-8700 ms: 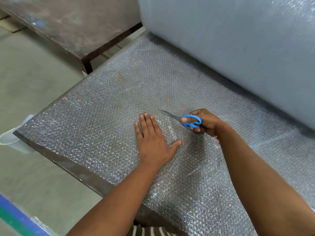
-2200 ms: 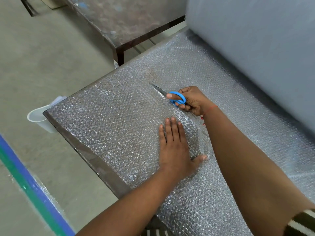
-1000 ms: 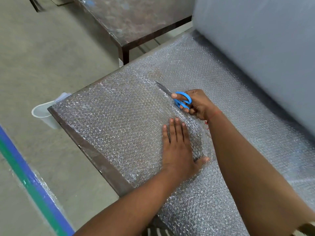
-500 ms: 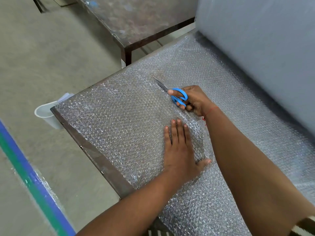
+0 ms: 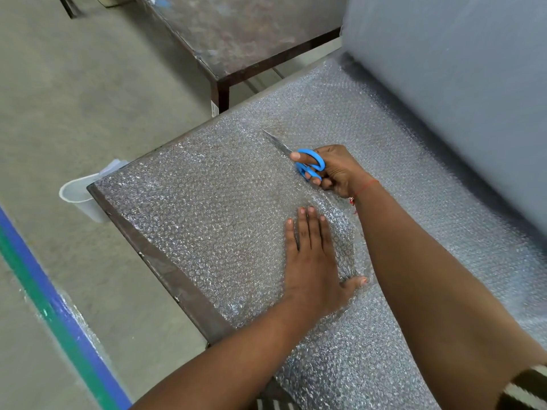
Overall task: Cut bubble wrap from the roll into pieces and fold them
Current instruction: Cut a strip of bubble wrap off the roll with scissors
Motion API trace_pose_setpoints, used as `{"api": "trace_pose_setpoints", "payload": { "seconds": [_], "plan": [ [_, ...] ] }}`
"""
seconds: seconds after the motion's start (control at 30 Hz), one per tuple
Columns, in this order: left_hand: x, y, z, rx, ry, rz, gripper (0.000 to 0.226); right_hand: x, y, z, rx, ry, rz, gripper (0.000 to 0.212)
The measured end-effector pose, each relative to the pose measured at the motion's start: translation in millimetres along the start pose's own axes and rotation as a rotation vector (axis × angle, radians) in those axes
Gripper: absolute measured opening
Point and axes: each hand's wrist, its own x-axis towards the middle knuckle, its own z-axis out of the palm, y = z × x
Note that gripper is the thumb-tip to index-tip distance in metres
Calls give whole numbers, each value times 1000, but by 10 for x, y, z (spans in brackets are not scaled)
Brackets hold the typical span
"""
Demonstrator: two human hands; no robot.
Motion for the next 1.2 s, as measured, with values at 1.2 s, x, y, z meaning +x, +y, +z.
{"api": "trace_pose_setpoints", "payload": {
  "seconds": [1.2],
  "plan": [
    [-22, -5, -19, 0, -3, 16, 132, 201, -100, 118, 33, 0, 12, 53]
  ]
}}
